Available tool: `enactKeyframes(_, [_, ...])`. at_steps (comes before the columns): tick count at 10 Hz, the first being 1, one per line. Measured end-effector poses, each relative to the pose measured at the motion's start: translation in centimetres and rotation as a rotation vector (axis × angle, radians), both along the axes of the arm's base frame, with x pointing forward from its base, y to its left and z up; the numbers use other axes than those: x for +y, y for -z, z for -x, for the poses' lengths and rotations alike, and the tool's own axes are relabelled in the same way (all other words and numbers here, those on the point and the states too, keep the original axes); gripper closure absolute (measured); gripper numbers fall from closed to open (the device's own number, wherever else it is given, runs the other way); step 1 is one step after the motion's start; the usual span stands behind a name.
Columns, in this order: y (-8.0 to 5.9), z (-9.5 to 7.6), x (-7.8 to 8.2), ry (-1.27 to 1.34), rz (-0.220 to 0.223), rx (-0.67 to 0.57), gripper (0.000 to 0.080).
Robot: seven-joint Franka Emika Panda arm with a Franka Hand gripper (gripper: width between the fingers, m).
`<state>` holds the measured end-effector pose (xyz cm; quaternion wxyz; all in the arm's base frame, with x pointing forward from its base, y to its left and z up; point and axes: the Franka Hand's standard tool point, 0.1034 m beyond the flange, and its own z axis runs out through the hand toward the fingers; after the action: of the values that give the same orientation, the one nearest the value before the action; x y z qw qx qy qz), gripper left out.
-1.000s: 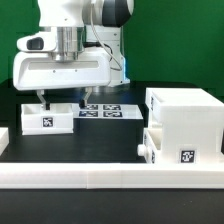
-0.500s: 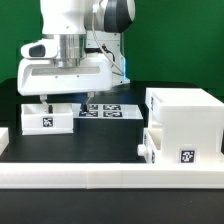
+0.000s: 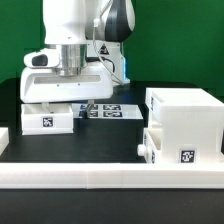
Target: Assemble drawer
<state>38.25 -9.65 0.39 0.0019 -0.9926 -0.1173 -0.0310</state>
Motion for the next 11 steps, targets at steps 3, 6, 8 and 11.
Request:
enactKeyframes(3, [0.0, -0.2, 0.1, -0.005, 0.001, -0.003, 0.0445])
enactKeyframes(6, [0.0, -0.1, -0.1, -0.009, 0.002, -0.002, 0.0741])
enactKeyframes(8, [0.0, -0.1, -0.3, -0.013, 0.003, -0.004, 0.0758])
enactKeyframes(11, [-1.4, -1.7, 1.8, -0.037, 0.001, -0.016, 0.0758])
